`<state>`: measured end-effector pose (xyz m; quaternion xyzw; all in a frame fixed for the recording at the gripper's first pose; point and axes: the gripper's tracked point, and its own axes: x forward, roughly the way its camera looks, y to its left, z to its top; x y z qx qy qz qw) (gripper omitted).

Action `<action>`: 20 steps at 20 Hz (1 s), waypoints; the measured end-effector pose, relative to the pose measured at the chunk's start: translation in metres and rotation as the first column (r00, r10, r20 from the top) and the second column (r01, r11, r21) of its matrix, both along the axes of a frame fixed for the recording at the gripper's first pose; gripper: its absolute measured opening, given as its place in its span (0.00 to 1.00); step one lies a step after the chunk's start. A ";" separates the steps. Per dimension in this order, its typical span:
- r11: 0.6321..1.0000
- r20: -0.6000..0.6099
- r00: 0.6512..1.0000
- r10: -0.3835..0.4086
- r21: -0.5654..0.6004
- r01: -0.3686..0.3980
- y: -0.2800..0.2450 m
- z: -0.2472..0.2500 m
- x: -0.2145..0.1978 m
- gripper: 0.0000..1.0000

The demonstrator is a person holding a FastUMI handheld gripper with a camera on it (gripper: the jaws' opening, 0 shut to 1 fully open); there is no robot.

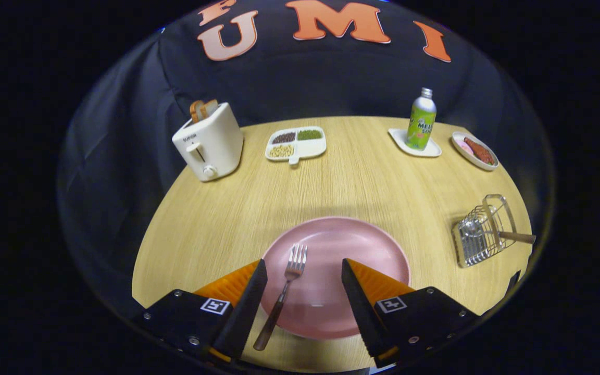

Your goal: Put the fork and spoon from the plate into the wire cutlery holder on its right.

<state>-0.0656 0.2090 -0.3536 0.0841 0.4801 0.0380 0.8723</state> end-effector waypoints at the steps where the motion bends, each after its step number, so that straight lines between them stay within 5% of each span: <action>1: 1.000 -0.017 1.000 0.013 -0.008 -0.013 0.002 -0.009 -0.004 0.83; 10: 0.997 -0.199 0.977 0.079 0.004 -0.079 0.016 -0.045 -0.037 0.55; 17: 0.995 -0.278 0.955 0.103 0.014 -0.103 0.015 -0.054 -0.041 0.14; 20: 0.989 -0.304 0.942 0.142 0.012 -0.145 0.015 -0.054 -0.041 0.12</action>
